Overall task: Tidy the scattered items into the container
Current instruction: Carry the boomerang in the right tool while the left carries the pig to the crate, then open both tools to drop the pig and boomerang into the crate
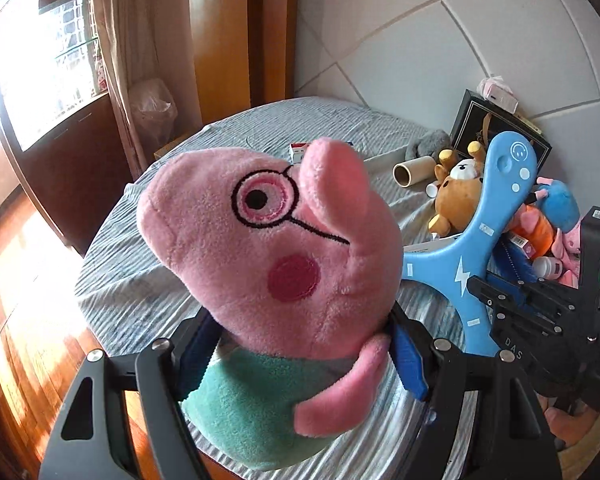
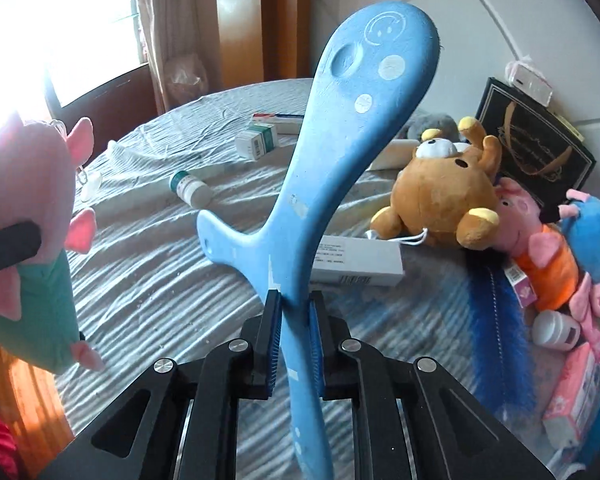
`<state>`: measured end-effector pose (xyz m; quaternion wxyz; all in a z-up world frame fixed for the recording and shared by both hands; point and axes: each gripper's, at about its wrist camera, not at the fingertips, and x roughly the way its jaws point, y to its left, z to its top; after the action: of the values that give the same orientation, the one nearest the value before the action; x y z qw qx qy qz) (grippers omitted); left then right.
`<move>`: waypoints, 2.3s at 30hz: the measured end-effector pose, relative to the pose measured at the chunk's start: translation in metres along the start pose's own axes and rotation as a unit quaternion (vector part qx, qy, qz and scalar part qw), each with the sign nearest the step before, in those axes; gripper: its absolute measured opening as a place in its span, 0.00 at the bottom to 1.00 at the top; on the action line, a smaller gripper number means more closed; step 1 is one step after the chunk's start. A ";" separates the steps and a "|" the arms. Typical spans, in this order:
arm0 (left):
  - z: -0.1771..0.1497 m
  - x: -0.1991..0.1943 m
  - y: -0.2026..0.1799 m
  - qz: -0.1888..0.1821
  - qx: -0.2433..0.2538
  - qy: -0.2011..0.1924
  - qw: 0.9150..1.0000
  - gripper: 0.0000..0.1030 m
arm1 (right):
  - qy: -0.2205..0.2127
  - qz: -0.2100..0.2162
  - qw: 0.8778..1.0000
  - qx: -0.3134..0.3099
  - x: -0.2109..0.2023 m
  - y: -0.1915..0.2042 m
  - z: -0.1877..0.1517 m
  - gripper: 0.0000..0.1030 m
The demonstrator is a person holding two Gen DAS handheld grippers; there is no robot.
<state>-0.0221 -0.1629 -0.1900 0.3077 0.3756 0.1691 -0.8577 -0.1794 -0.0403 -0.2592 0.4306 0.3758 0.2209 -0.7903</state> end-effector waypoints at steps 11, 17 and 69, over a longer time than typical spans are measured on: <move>0.033 -0.054 -0.045 -0.085 0.045 -0.058 0.994 0.73 | -0.100 -0.072 0.992 0.024 -0.116 -0.015 0.029 0.08; 0.045 -0.076 -0.081 -0.132 0.081 -0.079 0.985 0.73 | -0.148 -0.129 0.980 0.035 -0.182 -0.031 0.036 0.08; -0.089 -0.182 -0.716 -0.248 0.415 0.143 0.864 0.76 | 0.041 -0.194 0.898 0.392 -0.453 -0.507 -0.278 0.14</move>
<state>-0.3465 0.4955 -0.0704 -0.1266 0.5323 -0.0726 -0.8339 -0.3394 0.6487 -0.0634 0.0770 0.4955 -0.0205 -0.8650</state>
